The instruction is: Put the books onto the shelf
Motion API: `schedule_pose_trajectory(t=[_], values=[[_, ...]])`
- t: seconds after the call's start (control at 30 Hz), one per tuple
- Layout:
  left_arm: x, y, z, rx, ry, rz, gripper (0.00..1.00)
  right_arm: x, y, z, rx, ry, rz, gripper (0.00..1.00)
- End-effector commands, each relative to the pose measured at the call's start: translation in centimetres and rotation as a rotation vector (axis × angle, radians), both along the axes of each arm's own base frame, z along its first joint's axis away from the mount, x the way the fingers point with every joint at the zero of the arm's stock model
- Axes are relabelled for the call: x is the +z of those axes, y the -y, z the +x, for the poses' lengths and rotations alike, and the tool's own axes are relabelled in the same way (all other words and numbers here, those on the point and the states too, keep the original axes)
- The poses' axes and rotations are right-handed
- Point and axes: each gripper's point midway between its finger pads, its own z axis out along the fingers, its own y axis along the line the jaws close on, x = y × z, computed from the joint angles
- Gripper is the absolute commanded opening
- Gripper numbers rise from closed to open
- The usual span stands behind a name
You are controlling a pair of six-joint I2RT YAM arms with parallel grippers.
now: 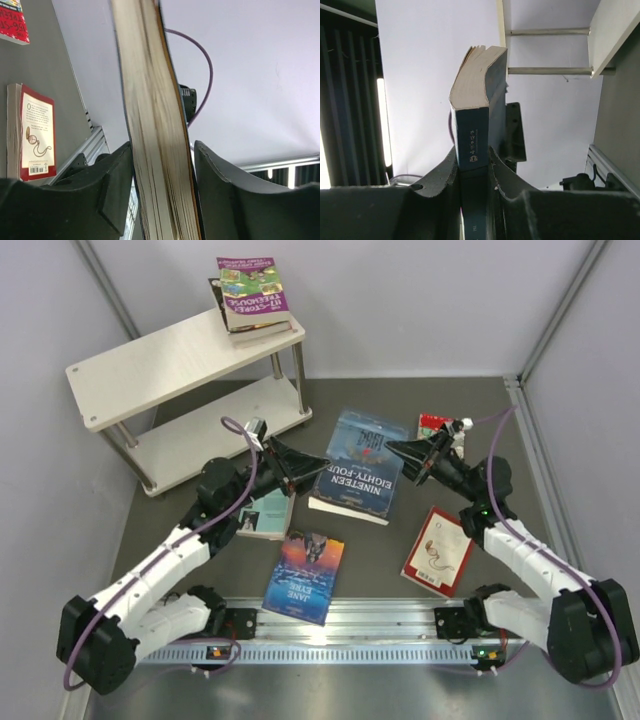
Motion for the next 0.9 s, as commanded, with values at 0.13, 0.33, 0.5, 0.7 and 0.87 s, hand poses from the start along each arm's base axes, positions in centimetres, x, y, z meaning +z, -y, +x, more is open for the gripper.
schedule_pose_trajectory(t=[0.13, 0.33, 0.5, 0.7, 0.87], values=[[3.7, 0.2, -2.2, -0.092, 0.14, 0.065, 0.52, 5.0, -2.6, -1.2, 0.065, 0.151, 0.054, 0.0], [3.0, -0.3, -2.3, -0.074, 0.134, 0.199, 0.05, 4.6, -3.5, -1.3, 0.095, 0.134, 0.04, 0.0], [2.3, -2.6, -1.2, 0.063, 0.123, 0.398, 0.0, 4.3, -3.7, -1.6, 0.116, 0.117, 0.014, 0.1], [7.2, -7.3, 0.6, 0.303, 0.236, 0.627, 0.0, 3.9, -3.7, -2.0, 0.13, 0.114, -0.1, 1.0], [13.7, -11.9, 2.3, 0.525, 0.341, 0.803, 0.0, 4.2, -2.9, -2.7, 0.138, 0.156, -0.138, 1.0]])
